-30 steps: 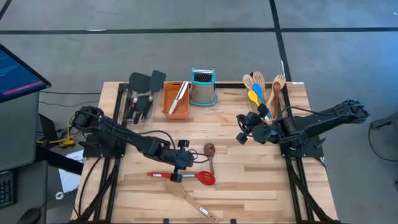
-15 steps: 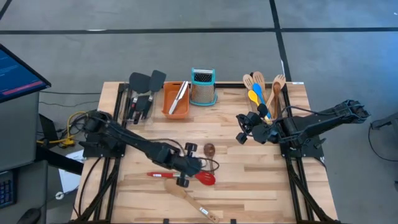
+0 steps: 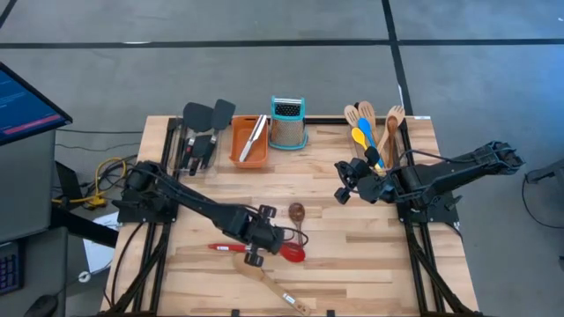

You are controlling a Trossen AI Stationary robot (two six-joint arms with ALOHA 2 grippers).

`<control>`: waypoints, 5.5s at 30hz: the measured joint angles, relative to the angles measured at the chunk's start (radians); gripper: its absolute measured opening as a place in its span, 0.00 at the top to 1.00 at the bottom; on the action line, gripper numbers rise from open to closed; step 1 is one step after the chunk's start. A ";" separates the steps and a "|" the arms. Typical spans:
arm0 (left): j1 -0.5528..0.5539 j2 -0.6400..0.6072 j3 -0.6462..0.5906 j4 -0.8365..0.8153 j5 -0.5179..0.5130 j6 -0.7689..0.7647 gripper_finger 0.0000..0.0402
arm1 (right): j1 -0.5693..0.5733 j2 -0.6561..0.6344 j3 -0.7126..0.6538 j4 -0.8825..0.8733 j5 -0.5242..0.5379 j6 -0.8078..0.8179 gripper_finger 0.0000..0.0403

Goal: Pick & Place Kitchen Items
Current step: Put the red spoon into the right transparent bin

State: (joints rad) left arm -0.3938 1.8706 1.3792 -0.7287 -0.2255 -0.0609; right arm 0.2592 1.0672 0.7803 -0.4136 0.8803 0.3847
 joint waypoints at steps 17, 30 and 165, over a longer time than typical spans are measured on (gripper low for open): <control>-0.080 0.002 -0.123 0.014 -0.006 -0.157 0.99 | 0.000 0.000 0.000 0.000 0.000 0.000 1.00; -0.088 -0.159 -0.327 0.190 -0.006 -0.289 0.99 | 0.000 0.000 0.000 0.001 -0.001 0.000 1.00; 0.361 -0.340 -0.642 1.674 0.100 0.046 0.98 | -0.161 0.001 -0.405 1.339 -0.853 -0.581 1.00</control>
State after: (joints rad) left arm -0.0330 1.5311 0.7372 0.9455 -0.1260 -0.0148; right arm 0.0982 1.0683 0.3749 0.9251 0.0278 -0.1964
